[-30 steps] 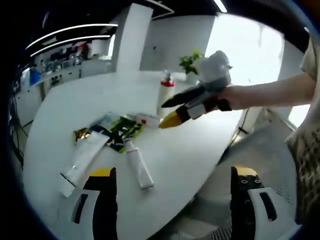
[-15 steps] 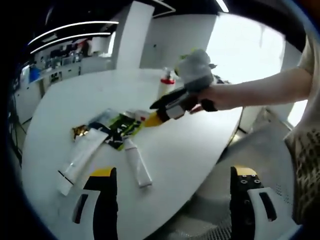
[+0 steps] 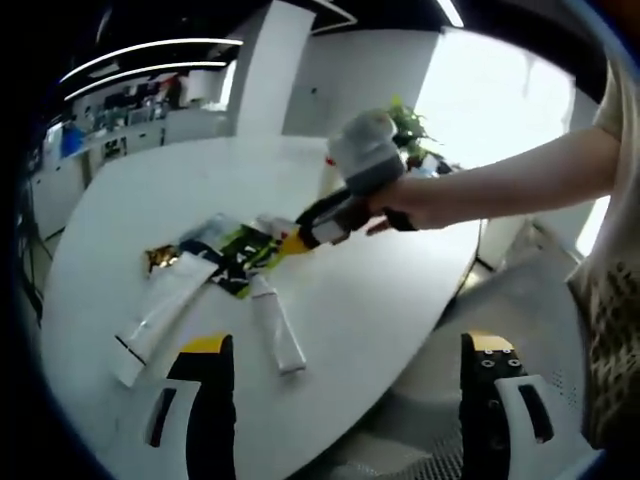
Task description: Arrange the skincare products in the storage area until every visible bottle or jar stands upright without overlapping.
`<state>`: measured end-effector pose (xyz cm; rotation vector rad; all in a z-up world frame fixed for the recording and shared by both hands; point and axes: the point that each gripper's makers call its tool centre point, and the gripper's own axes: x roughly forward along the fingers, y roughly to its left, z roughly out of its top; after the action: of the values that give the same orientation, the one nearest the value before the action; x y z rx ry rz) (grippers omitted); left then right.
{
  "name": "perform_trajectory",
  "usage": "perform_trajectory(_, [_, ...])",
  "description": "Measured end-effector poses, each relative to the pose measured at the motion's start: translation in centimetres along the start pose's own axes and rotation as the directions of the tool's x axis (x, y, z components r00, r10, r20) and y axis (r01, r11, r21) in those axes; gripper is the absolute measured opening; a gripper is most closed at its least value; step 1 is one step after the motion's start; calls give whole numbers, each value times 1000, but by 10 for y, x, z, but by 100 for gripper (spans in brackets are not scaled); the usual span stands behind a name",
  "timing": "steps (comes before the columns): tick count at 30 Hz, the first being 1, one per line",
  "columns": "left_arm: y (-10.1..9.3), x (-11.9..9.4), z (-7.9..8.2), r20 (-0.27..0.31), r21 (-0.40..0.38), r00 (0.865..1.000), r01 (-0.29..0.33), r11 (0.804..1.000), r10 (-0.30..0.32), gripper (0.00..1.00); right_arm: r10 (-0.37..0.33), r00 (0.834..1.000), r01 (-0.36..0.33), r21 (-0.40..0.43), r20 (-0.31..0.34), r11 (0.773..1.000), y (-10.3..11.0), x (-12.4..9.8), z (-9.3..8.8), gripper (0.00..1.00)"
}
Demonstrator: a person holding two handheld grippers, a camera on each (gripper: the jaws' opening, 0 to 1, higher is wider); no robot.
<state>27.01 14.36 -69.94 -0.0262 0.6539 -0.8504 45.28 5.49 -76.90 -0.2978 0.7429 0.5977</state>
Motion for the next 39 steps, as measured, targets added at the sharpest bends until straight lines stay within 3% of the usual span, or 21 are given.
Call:
perform_trajectory(4, [1, 0, 0, 2, -6, 1000, -5, 1000, 5, 91, -51, 998, 51, -4, -30, 999, -10, 3, -3, 33])
perform_trajectory(12, [4, 0, 0, 4, -13, 1000, -14, 1000, 14, 91, -72, 996, 72, 1, -45, 997, -14, 3, -9, 23])
perform_trajectory(19, [3, 0, 0, 2, -8, 1000, -14, 1000, 14, 91, -73, 996, 75, 42, -48, 996, -16, 0, -10, 21])
perform_trajectory(28, [3, -2, 3, 8, 0, 1000, -16, 1000, 16, 91, -68, 998, 68, 51, -1, 996, -15, -15, -2, 20])
perform_trajectory(35, [1, -2, 6, 11, 20, 1000, -14, 1000, 13, 91, -38, 999, 37, 88, 12, 995, -7, -30, -9, 19])
perform_trajectory(39, [-1, -4, 16, 39, 5, 999, -4, 1000, 4, 90, -29, 999, 23, 114, 46, 993, -1, -44, -8, 19])
